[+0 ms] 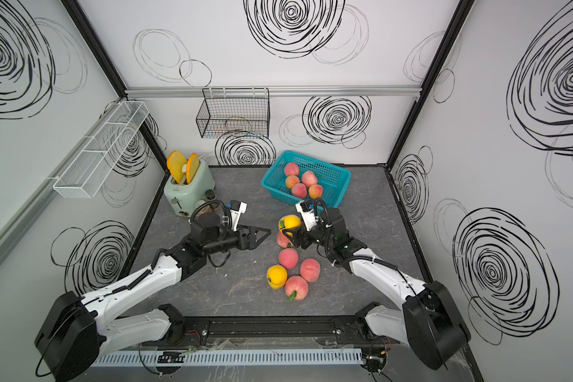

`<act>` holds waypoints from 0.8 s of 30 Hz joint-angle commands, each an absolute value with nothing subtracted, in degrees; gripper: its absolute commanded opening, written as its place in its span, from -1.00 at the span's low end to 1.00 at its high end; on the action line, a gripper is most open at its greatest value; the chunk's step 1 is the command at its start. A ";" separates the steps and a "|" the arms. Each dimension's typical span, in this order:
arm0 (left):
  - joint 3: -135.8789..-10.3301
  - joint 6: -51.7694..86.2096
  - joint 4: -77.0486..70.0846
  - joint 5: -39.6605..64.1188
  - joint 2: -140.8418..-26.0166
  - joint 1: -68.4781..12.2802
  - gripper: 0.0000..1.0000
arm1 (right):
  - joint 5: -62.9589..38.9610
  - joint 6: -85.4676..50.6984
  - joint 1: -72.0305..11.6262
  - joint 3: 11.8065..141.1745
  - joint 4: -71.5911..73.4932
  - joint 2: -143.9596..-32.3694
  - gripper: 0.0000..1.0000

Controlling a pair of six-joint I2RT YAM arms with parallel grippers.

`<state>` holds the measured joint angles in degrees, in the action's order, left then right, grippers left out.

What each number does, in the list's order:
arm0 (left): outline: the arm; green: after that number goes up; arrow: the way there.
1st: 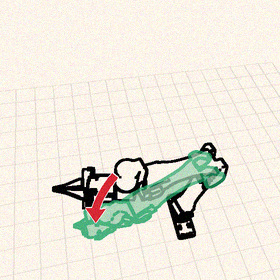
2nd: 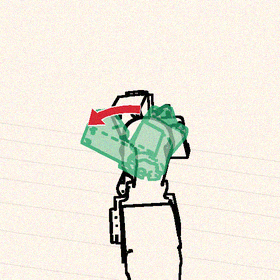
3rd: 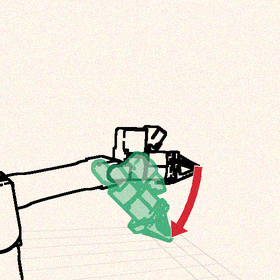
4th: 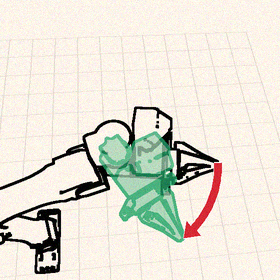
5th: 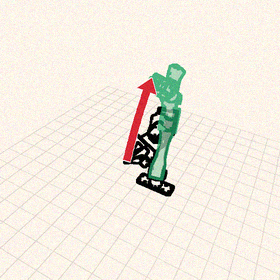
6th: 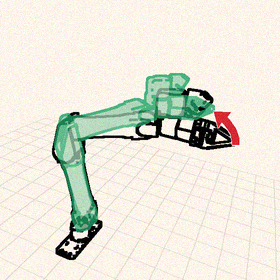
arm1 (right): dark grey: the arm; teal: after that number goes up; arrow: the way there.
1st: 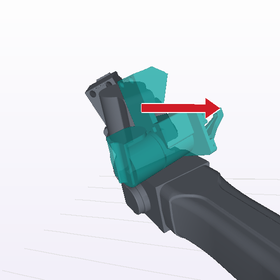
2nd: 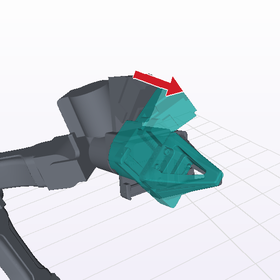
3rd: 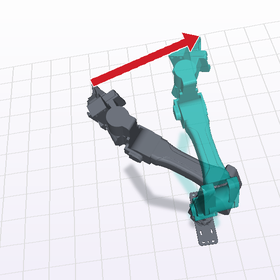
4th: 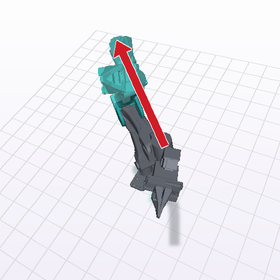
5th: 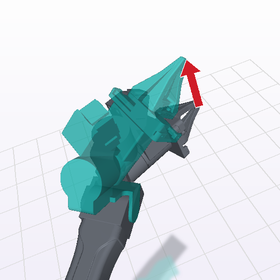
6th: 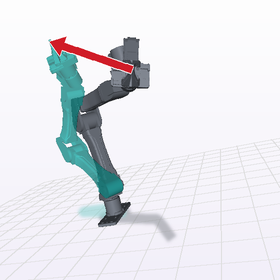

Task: Put the peaches into the basket
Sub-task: Place the peach in the basket.

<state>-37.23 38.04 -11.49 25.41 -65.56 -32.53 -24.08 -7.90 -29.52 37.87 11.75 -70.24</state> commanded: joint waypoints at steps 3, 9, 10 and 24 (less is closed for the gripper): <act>-41.44 33.21 -8.43 20.55 -66.72 -31.90 0.97 | -20.47 -5.58 -27.03 46.81 7.67 -76.95 0.19; -43.44 30.66 -6.42 15.83 -67.58 -32.33 0.97 | -15.35 -3.64 -26.34 58.05 5.84 -86.31 0.19; -43.74 30.29 -6.11 15.28 -67.72 -32.51 0.97 | -14.66 -3.22 -26.29 59.93 5.59 -87.80 0.19; -46.21 28.02 -4.48 9.39 -70.02 -34.30 0.97 | -11.11 -0.27 -24.41 76.39 3.52 -103.61 0.20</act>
